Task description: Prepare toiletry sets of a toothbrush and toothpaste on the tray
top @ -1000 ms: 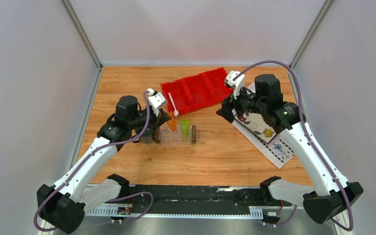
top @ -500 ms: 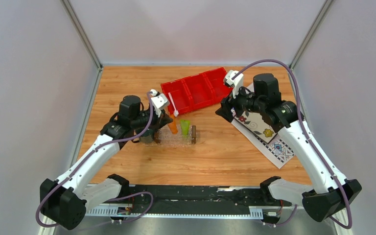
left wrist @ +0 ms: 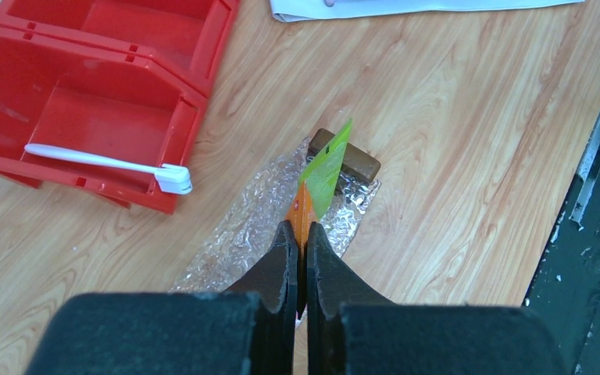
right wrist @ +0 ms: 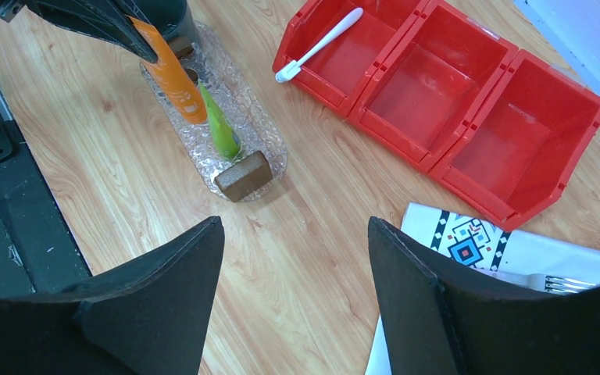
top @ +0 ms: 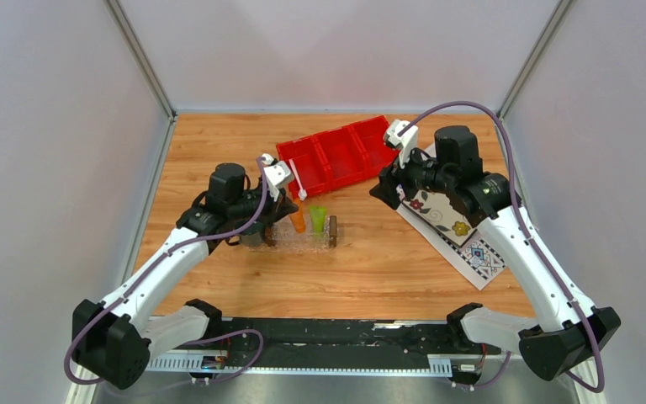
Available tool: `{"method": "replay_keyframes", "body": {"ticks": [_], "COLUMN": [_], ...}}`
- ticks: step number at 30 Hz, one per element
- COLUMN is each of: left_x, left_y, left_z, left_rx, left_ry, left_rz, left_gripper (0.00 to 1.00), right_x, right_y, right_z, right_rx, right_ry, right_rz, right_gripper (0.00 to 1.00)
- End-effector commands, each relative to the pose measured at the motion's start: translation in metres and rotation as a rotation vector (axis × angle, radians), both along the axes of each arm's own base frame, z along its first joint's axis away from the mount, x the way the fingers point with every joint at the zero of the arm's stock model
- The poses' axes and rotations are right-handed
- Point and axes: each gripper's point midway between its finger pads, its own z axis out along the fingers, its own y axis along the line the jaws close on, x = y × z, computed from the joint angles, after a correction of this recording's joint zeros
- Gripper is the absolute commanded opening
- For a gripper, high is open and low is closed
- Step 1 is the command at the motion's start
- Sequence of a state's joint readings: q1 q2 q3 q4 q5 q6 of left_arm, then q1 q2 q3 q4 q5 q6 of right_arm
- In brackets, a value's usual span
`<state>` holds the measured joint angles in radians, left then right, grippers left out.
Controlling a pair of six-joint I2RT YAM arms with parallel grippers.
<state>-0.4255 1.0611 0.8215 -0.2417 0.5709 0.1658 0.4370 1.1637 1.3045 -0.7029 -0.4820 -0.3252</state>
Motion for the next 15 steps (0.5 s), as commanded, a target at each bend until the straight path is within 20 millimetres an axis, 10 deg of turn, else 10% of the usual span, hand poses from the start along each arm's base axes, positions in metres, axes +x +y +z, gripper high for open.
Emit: {"method": "replay_keyframes", "body": {"ticks": [1, 15], "left_x": [0.0075, 0.011], "left_y": [-0.006, -0.0069], "left_z": [0.0131, 0.012], "left_rx": [-0.028, -0.022], "left_ry": [-0.064, -0.069], "left_rz": [-0.027, -0.029], "left_gripper": [0.0, 0.0], "right_x": [0.0039, 0.0041], "right_y": [0.0044, 0.0052], "right_z": [0.0133, 0.0121], "right_rx": [0.037, 0.037], "right_ry": [-0.036, -0.034], "right_rz": [0.008, 0.013], "right_gripper": [0.72, 0.72]}}
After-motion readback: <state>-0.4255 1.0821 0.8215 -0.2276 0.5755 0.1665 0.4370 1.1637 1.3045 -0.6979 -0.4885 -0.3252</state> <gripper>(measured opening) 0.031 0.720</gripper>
